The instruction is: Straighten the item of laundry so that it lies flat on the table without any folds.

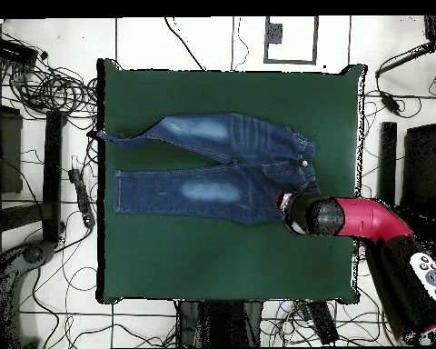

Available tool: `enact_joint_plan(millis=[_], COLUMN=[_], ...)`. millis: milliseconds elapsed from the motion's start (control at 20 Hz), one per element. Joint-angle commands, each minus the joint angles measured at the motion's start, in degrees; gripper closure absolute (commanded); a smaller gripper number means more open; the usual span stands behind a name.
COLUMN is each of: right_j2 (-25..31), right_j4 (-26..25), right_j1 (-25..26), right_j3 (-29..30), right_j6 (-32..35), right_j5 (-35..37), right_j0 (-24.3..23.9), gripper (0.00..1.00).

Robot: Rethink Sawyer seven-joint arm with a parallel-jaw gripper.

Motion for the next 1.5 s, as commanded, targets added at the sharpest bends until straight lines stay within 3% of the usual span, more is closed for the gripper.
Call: enact_joint_plan(millis=[50,400,900,1500], right_j2=[-1.20,-2.34,-4.72,-6.05], right_j4=[-3.10,-3.39,-4.39,3.39], right_j1=[-1.94,-4.21,-2.23,0.85], right_j3=[0.10,2.79,3.41,-0.87], right_j6=[-11.10,-8.36,-3.95,2.96], right_j5=[8.74,6.55,2.77,7.31], right_j0=[2.60,3.23,5.57,12.59], gripper=[1.00,1.00,1.00,1.00])
